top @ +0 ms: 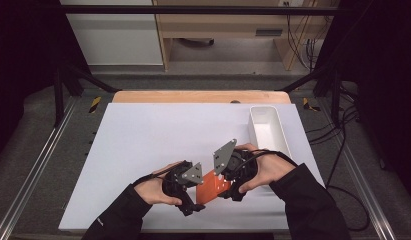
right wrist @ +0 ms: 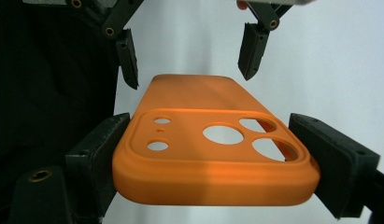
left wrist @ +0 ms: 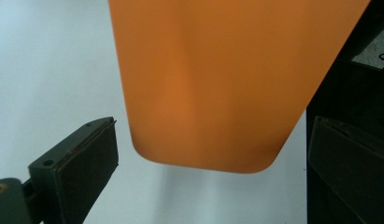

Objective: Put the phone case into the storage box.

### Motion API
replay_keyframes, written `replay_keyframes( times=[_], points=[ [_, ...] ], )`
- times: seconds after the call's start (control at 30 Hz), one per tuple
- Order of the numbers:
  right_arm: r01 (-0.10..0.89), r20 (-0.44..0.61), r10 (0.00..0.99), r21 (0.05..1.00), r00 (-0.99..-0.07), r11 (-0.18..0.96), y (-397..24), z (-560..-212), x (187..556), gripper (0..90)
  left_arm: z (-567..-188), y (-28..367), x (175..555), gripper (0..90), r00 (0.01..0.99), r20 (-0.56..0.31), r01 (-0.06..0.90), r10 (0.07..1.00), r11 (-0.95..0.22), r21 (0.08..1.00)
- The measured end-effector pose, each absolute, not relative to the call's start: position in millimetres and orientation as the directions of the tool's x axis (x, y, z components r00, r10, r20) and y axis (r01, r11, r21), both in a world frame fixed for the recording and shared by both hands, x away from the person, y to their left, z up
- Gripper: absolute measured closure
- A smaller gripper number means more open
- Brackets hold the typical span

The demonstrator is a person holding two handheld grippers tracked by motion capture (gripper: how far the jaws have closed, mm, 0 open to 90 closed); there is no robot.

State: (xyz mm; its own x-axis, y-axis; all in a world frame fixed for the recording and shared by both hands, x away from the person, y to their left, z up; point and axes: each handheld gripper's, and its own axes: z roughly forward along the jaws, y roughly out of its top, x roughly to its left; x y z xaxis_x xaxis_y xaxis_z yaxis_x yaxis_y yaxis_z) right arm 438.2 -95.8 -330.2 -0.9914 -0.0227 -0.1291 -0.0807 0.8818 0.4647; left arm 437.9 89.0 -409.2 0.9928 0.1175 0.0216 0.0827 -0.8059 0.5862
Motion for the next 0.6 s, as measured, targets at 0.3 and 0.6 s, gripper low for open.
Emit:
replay_keyframes(
  times=[0.3, 0.6],
  points=[
    [-0.077, -0.121, -0.024, 0.452, -0.992, 0.889, -91.5, -332.9, 439.4, 16.2, -407.3, 80.6, 438.1, 1.1, 0.994, 0.037, 0.061, 0.098, -0.830, 0.554],
    [-0.074, -0.119, -0.022, 0.452, -0.993, 0.889, -89.5, -333.3, 439.4, 16.2, -406.6, 72.0, 438.4, 1.7, 0.995, 0.046, 0.049, 0.088, -0.838, 0.543]
  ],
)
